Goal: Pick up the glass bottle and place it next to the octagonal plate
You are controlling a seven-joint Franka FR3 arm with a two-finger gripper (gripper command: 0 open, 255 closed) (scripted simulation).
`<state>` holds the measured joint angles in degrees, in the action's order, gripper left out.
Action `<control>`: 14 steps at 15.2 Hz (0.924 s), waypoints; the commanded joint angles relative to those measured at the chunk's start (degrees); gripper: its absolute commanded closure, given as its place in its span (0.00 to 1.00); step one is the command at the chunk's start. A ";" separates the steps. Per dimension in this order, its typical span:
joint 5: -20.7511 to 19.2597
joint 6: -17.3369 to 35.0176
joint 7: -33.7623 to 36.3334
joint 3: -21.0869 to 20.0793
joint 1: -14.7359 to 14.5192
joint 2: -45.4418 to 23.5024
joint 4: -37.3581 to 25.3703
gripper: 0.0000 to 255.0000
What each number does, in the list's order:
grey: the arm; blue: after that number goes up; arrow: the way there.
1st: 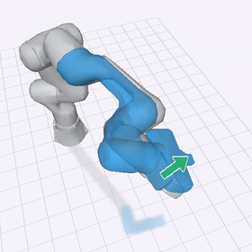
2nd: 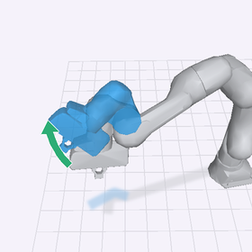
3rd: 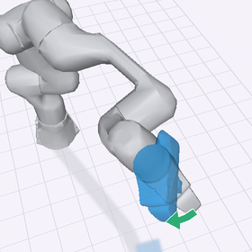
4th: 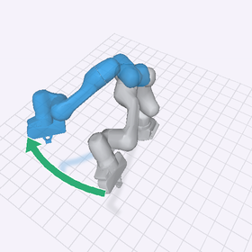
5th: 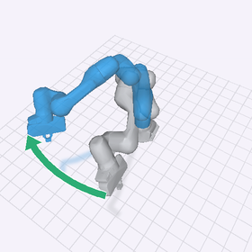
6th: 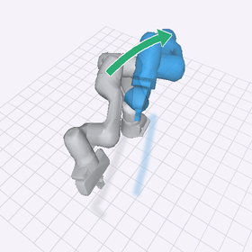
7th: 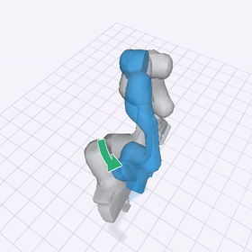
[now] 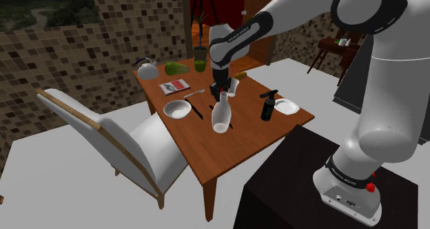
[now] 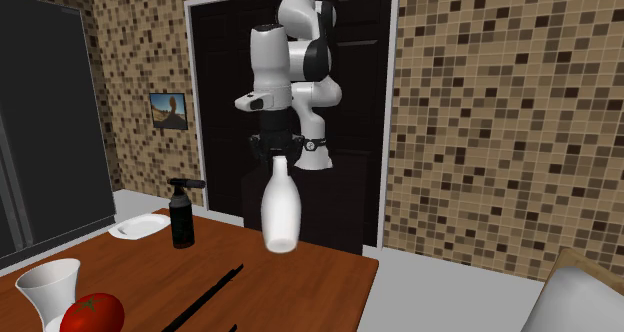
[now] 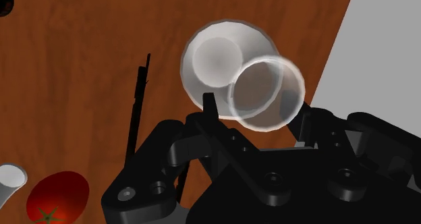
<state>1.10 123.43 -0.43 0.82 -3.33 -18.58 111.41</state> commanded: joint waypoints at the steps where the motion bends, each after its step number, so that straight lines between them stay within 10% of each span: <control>1: -0.03 -1.40 -0.01 0.03 0.02 0.76 -0.64 1.00; 14: -0.18 -10.15 0.16 0.07 0.01 5.34 -4.82 1.00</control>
<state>0.93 114.08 -0.29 0.89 -3.33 -13.32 107.30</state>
